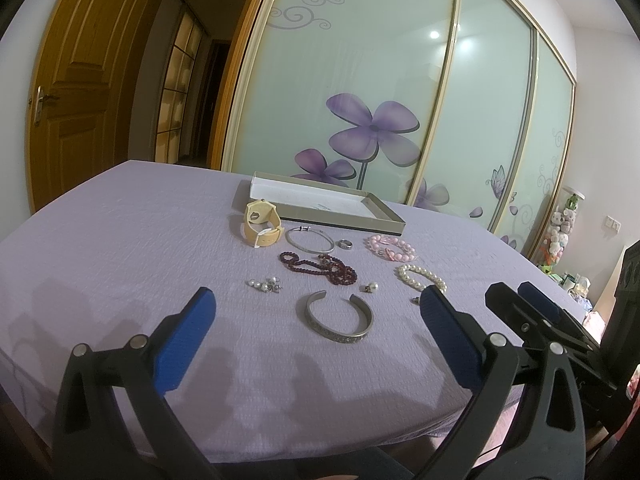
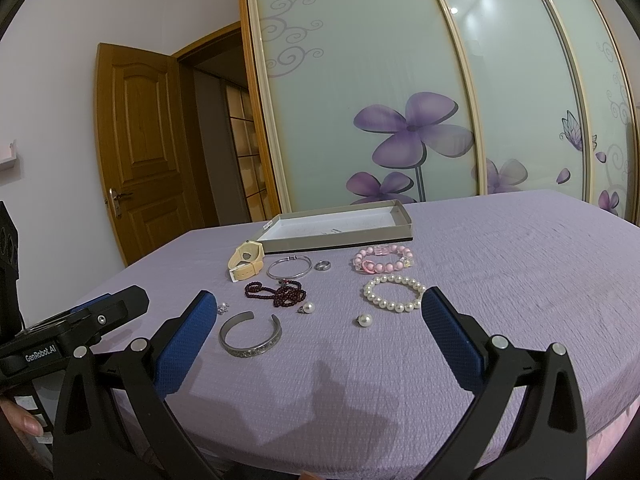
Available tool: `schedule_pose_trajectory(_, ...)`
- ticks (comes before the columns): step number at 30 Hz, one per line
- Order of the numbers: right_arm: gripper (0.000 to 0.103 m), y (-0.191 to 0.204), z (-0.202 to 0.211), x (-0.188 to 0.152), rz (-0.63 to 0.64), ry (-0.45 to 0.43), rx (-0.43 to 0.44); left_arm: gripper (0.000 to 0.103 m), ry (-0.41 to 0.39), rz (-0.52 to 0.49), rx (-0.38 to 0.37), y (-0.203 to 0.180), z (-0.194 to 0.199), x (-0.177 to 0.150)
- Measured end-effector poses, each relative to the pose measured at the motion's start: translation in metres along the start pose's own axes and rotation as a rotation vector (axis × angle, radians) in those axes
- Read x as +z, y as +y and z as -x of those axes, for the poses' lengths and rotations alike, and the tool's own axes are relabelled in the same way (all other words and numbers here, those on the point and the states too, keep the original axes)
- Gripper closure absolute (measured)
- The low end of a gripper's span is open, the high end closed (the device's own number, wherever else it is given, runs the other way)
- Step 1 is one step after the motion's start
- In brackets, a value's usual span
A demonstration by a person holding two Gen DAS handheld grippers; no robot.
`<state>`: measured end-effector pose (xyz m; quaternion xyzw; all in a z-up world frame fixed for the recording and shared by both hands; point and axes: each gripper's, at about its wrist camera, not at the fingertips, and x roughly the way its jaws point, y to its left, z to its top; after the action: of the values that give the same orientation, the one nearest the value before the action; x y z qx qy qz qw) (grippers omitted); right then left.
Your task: Organize jewelry
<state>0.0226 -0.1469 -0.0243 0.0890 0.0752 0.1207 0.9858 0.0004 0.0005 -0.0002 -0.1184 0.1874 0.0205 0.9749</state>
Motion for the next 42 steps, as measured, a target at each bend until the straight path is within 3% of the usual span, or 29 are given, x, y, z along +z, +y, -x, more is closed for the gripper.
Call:
schedule_pose_trajectory(24,0.001,-0.005,-0.005,0.0,-0.019,0.004,-0.012,0.002,0.037,-0.005,0.0,-0.003,-0.01,-0.005)
schedule_pose_trajectory(35,0.001,-0.03,-0.003,-0.006,-0.056,0.002,-0.03,0.002,0.165,-0.02,0.016,-0.02,-0.06,-0.011)
schedule_pose_trajectory(42,0.001,-0.045,-0.005,-0.006,-0.087,0.008,-0.044,0.002,0.274,-0.029,0.064,-0.03,-0.098,-0.014)
